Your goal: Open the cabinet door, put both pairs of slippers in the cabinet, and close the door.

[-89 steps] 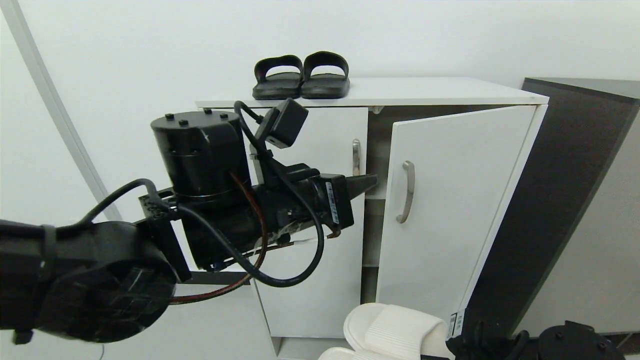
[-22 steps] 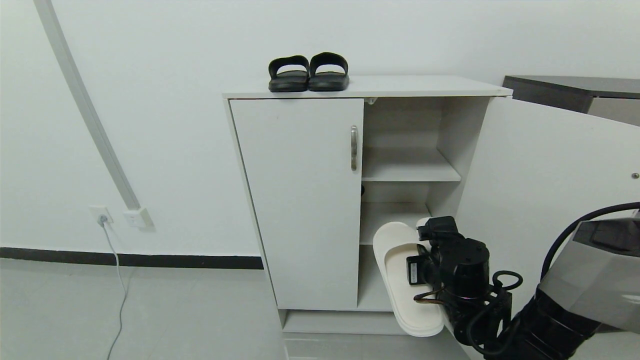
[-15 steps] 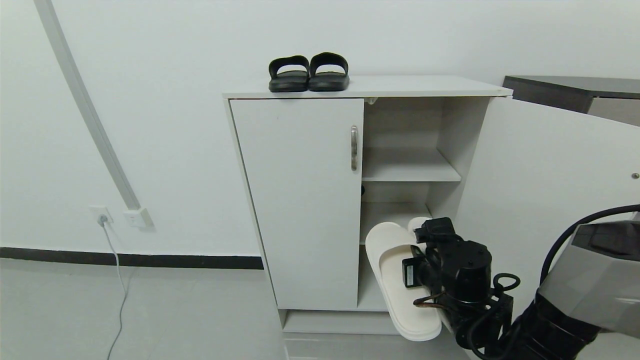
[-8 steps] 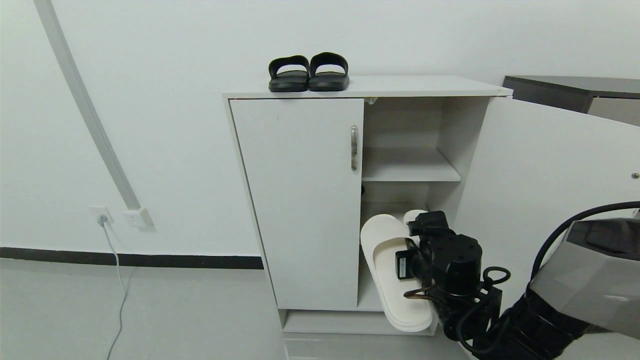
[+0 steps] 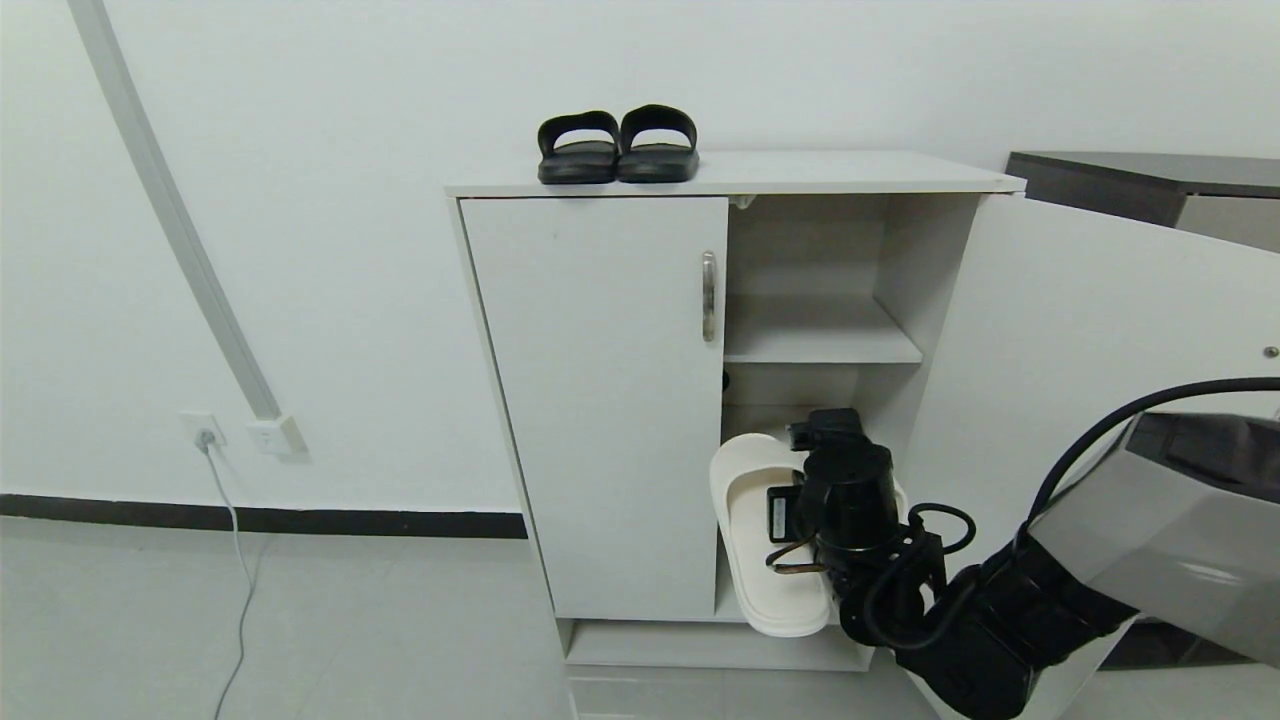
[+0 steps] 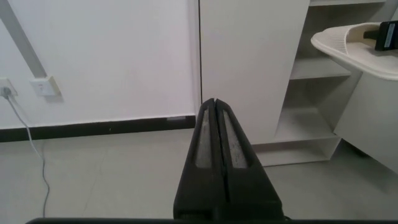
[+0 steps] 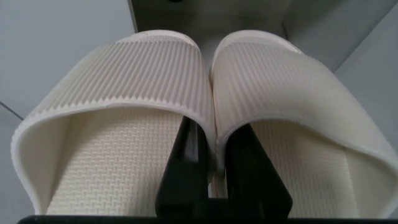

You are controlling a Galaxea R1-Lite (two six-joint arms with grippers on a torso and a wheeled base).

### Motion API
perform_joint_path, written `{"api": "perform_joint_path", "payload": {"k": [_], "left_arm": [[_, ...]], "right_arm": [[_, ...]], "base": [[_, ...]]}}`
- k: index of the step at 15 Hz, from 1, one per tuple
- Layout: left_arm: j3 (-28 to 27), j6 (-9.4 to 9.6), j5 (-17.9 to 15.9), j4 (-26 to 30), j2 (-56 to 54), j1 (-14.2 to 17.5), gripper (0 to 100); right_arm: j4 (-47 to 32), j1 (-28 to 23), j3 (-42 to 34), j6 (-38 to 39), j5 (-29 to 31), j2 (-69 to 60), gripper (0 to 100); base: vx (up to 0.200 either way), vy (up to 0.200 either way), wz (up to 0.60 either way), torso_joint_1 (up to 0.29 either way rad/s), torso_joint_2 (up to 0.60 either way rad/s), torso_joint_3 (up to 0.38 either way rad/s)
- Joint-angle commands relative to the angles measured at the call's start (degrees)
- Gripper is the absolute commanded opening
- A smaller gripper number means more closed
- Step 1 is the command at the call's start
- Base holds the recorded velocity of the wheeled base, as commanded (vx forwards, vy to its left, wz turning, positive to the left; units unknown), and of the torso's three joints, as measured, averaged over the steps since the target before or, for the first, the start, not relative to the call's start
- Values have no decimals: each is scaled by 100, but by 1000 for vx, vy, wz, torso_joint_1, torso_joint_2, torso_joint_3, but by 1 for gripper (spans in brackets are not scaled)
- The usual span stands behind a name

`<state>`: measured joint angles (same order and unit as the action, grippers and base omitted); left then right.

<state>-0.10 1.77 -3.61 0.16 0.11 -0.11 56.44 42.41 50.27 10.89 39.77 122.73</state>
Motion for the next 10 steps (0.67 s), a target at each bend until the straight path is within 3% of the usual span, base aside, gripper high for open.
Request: {"api": "perform_joint_path", "payload": {"k": [1, 6, 10], "left_arm": [[1, -1, 0, 2, 7, 2, 0], [1, -1, 0, 2, 7, -7, 0], [1, -1, 0, 2, 7, -7, 0]], "right_arm": [[-2, 13, 9, 1, 31, -4, 0], [7, 22, 0, 1, 128, 22, 0], [33, 30, -44, 1, 128, 84, 0]], "base": [[0, -200, 0, 2, 17, -2], [0, -200, 0, 2, 2, 5], [0, 0, 0, 0, 0, 0]]}}
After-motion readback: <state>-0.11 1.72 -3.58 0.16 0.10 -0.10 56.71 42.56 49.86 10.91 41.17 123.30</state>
